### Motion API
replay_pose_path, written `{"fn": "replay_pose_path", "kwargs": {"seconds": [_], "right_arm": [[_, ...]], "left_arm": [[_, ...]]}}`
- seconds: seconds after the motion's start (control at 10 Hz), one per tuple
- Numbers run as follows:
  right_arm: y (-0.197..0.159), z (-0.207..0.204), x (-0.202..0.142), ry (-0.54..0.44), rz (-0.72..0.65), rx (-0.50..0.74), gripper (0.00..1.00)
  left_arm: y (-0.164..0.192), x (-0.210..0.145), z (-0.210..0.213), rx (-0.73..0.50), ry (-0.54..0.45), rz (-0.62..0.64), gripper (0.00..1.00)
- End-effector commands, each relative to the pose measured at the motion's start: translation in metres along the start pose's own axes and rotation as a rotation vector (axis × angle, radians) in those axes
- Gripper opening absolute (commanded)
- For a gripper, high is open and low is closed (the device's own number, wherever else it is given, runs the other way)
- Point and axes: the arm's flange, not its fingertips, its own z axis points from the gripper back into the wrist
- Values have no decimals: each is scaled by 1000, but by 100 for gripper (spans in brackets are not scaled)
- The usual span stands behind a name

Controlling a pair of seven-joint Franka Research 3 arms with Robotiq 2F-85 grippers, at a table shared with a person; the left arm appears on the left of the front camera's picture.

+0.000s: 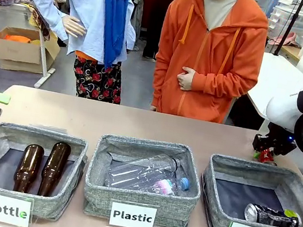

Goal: Sort the can waste into the basket.
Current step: Pick up the can waste from the table and place it in the right Fabric basket.

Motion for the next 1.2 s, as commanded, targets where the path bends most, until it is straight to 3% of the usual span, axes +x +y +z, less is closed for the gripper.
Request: {"fn": "replay_pose_path", "kwargs": {"seconds": [0.0, 0.1, 0.7, 0.9, 1.1], "right_arm": [[3, 4, -3, -17, -16, -20, 0], [3, 4, -3, -14, -15, -10, 3], [4, 16, -9, -32, 15, 25, 0], [4, 59, -17, -93, 82, 79, 0], [9, 143, -47, -140, 247, 231, 0]], "left_arm": [[-1, 0, 2, -9, 7, -7, 100], [-1, 0, 2, -9, 7, -7, 100], [-1, 0, 2, -9, 7, -7, 100], [-1, 0, 2, -9, 7, -7, 100], [-1, 0, 2, -9, 7, -7, 100]]}}
